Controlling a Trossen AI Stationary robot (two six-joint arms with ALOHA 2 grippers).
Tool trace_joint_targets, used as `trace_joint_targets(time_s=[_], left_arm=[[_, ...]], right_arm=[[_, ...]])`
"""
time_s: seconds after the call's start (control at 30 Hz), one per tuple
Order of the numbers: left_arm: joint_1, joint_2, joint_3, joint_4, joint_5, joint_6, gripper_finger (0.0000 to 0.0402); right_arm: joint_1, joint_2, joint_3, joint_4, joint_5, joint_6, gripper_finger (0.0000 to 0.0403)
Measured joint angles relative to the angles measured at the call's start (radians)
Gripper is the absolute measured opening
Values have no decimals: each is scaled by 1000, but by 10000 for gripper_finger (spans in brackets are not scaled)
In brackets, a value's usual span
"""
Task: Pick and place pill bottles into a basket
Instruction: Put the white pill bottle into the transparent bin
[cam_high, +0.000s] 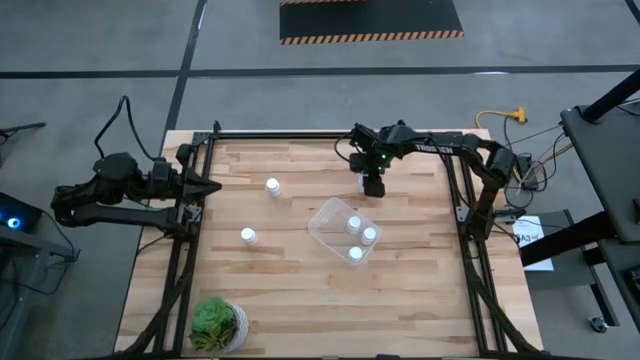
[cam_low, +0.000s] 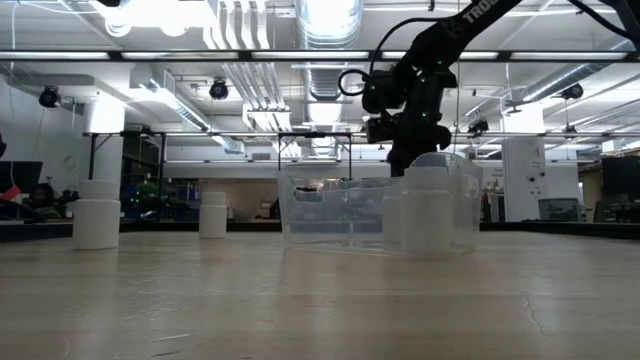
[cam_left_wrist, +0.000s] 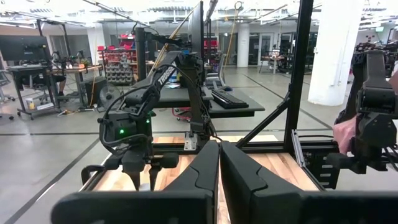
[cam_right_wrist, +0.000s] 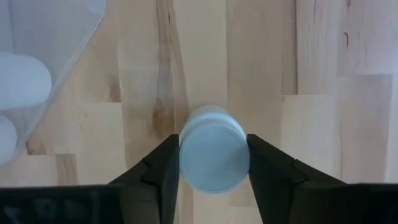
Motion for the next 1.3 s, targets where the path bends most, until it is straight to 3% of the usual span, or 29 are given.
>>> trace_joint_targets(time_s=[0.43,0.8,1.3], left_arm=[[0,0,0,0,0,0,0],[0,0,0,0,0,0,0],[0,0,0,0,0,0,0]], right_arm=[[20,-68,117,-113,-33,51,141],[180,-166,187,-165,22,139,141],[376,-173,226,-209,51,277,141]])
